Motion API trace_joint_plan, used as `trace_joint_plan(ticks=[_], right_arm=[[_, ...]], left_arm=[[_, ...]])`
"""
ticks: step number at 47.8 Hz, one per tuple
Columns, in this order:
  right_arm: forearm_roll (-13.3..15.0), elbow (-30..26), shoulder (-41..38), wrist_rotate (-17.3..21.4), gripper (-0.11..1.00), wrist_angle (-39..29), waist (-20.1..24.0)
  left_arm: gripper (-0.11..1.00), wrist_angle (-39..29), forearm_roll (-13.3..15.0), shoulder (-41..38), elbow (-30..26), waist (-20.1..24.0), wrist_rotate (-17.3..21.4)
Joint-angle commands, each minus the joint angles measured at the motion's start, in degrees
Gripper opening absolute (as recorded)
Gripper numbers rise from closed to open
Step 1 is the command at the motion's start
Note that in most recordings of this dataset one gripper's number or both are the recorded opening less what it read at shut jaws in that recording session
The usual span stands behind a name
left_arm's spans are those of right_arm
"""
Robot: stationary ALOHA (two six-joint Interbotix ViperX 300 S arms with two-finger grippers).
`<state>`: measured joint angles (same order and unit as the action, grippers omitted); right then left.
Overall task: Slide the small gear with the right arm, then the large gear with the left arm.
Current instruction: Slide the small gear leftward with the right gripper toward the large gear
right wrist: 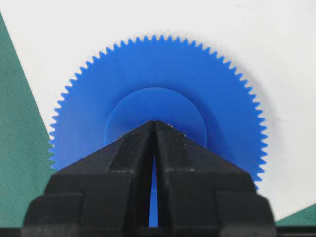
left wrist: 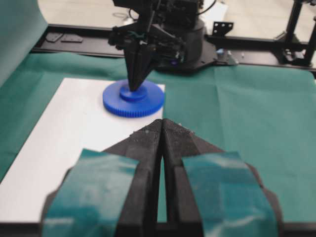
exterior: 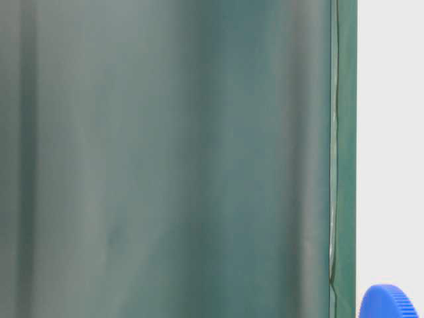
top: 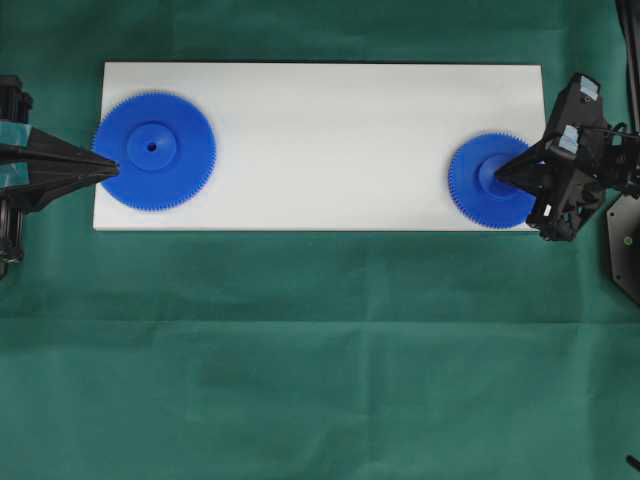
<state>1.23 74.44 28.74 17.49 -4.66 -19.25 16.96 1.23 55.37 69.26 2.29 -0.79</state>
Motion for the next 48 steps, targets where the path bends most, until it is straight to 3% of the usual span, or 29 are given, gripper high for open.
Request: trace_joint_plan(ticks=[1,15,25,35,48], right_arm=[[0.1,0.3,-0.2,0.2,0.51,-0.2,0.0],[0.1,-0.5,-1.4,0.2,0.51,2.7,0.4],[1.2,-4.7,-10.3,0.1,0.51,8.7,1.7],[4.6,-17.7,-26.6,-0.4,0.51,11.9,4.1],[10.9,-35.8,-40.0,-0.4,0.51,7.3,5.6]], left_arm=[[0.00,0.3,0.1,-0.2,-0.6,0.1,-0.1],[0.00,0.3,0.1,-0.4,-0.6,0.2,-0.1],[0.00,0.3,0.1,-0.7,-0.4,0.2,-0.2],[0.00,0.3,0.1,-0.6,-0.1,0.2,-0.2],[0.00,0.3,0.1,0.4,1.0,0.1,-3.2]])
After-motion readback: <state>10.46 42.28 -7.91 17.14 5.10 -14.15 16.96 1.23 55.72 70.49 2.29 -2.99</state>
